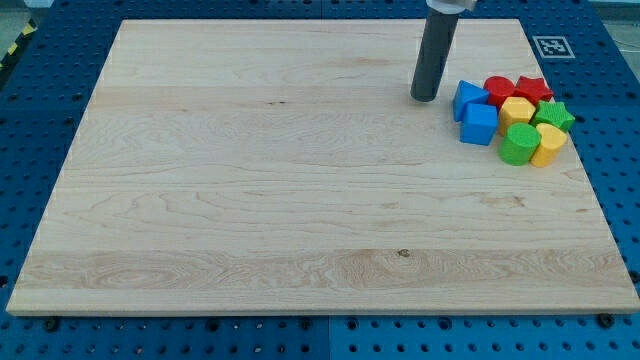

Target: Push the green star into the green circle

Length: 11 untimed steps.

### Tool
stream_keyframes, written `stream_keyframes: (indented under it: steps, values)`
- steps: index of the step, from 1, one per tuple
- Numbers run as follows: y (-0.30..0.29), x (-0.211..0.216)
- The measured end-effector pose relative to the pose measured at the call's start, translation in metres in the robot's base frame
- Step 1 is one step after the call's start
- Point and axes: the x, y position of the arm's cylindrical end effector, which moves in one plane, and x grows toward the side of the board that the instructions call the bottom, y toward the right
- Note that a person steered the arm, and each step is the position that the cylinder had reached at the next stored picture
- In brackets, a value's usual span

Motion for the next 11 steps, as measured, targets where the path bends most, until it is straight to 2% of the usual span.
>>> stream_keyframes:
  steps: [1, 2, 3, 4, 5, 6, 7, 9, 11]
  values:
    - [-0.021, -0.032]
    - [-0.006, -0.075]
    - [0.065, -0.079]
    - [0.144, -0.063]
    - [0.187, -0.037]
    - [0.214, 0.011]
    - [0.209, 0.050]
    - [0.151, 0.067]
    - [0.171, 0.079]
